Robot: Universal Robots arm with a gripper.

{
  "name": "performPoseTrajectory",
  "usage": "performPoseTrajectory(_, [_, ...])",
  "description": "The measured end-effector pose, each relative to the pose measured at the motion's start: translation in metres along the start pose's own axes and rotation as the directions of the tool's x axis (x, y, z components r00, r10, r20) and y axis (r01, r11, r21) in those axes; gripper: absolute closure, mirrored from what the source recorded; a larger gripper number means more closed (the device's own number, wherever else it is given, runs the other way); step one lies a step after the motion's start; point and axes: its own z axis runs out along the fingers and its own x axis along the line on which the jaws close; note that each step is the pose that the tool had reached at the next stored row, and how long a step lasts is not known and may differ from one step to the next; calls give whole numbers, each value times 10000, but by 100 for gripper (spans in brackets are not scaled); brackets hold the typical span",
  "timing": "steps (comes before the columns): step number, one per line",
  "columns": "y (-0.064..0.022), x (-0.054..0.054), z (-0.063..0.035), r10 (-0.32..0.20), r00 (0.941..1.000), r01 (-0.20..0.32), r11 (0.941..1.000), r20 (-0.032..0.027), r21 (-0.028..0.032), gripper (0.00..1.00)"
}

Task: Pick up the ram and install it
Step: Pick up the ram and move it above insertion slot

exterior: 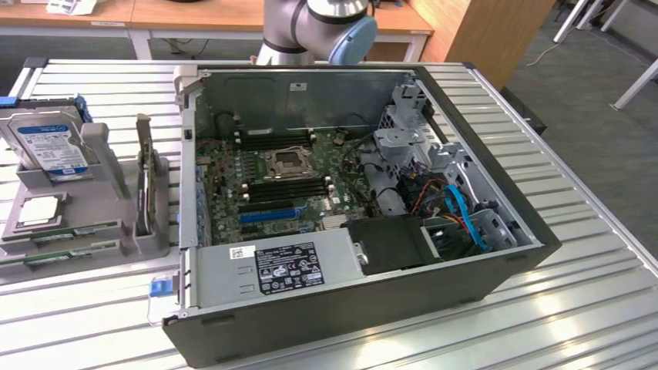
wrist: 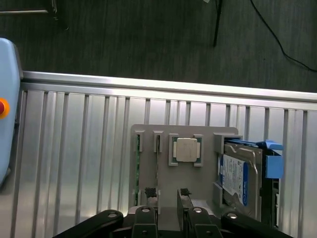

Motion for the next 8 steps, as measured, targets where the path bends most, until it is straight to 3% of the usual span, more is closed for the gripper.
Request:
performPoseTrajectory(3, [2, 55, -2, -2, 10000, 2, 10000, 23, 0, 71])
performPoseTrajectory(8, [2, 57, -1, -2, 10000, 2, 10000, 26, 0, 71])
